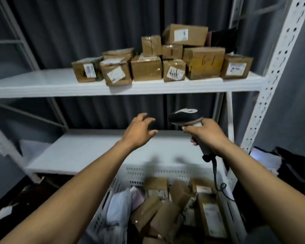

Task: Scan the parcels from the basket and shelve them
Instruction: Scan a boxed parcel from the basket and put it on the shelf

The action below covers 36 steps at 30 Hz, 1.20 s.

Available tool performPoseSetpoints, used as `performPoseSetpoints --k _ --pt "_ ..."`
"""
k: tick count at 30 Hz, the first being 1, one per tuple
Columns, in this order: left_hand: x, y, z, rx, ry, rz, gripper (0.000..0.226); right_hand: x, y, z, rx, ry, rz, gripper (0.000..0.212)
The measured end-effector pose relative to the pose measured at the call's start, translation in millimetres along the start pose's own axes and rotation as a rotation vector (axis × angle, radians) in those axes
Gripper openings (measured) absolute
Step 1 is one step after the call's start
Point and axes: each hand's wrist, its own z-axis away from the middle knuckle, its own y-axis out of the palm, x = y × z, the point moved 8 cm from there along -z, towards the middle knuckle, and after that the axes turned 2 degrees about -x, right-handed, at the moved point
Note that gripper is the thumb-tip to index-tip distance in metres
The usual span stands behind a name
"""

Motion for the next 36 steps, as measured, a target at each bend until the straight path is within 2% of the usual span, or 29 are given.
performPoseSetpoints --k 10,17,22,28,33,36 --pt "58.5 197.2 127.8 0.366 -0.191 0.027 0.057 -153.1 34.3 49.7 0.139 0.172 0.172 0.017" --pt "62.9 323.4 164.9 0.579 -0.291 0.118 0.072 -211.6 38.4 49.8 0.238 0.220 0.194 0.025" --pt "53.0 380.1 164.4 0.602 -0.364 0.116 0.087 -234.8 24.2 51.3 0.229 0.259 0.160 0.027" --pt "53.4 402.0 167.8 0.678 -0.401 -0.007 0.101 -238.9 11.9 46.6 0.209 0.306 0.142 0.024" --pt "57.5 393.0 170.4 0.577 -0.391 0.033 0.108 -236.2 15.5 42.0 0.228 0.340 0.101 0.017" --pt "55.2 380.8 172.3 0.472 -0.464 0.232 0.113 -231.9 18.6 38.8 0.238 0.343 0.100 0.014"
